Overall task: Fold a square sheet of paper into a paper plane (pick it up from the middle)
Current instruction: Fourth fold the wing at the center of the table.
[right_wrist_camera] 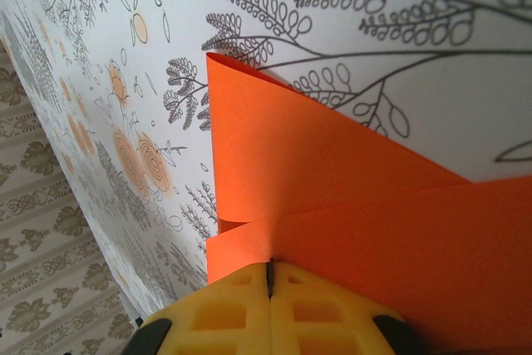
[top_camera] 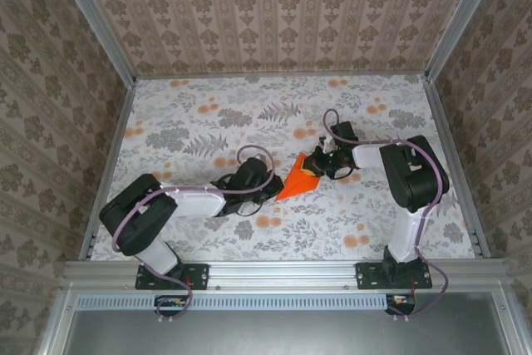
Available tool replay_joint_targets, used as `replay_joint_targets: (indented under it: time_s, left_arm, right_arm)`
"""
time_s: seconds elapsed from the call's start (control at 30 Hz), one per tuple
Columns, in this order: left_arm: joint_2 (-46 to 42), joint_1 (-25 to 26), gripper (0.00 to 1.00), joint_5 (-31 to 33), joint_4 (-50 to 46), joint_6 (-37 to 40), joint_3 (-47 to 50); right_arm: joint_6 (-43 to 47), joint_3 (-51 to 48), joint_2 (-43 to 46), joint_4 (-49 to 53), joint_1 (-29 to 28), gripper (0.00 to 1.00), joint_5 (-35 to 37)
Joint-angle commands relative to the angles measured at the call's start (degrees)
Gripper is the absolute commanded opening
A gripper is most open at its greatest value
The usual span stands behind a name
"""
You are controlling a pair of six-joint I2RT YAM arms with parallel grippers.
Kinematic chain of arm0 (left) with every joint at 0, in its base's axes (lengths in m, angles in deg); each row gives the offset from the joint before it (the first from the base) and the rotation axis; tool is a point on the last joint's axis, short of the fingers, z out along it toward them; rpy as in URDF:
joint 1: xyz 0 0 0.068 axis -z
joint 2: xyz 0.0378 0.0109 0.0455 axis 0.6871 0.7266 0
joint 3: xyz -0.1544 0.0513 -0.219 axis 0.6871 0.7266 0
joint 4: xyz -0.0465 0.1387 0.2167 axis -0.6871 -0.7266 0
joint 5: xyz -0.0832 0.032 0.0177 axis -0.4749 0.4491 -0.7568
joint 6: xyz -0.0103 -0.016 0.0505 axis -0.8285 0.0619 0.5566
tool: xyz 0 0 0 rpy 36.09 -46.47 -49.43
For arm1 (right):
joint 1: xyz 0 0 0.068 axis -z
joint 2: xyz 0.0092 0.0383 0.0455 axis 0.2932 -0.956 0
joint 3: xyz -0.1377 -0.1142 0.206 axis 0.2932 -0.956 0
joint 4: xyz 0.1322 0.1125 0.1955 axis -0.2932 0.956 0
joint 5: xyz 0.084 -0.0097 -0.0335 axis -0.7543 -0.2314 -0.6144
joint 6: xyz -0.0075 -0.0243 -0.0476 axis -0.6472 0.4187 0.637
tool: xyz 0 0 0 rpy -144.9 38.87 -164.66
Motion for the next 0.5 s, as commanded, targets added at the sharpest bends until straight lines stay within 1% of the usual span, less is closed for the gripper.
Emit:
replay_joint_targets:
  time_s: [0.0,0.2,0.33,0.47]
  left_arm:
    - [2.7,-0.3,0.00,-3.4,0.6,3.0,-2.7]
    - [5.9,-1.0,0.00,-4.2,-1.9,0.6,-3.2]
    - [7.9,-1.5,0.00,-4.9,-1.1,-2.3,-2.0]
    - [8.8,-1.9,0.00,-4.4,-2.7,-4.8,-1.1]
  right_arm:
    - [0.4,-3.0,-6.5,9.7,0.8,0.04,12.9]
    - [0.3,-2.8,-6.7,9.8,0.8,0.04,12.8]
    - [0.3,-2.7,-6.6,9.8,0.8,0.04,12.4]
    - [0.5,-2.0,-5.6,9.0,0.9,0.05,10.5]
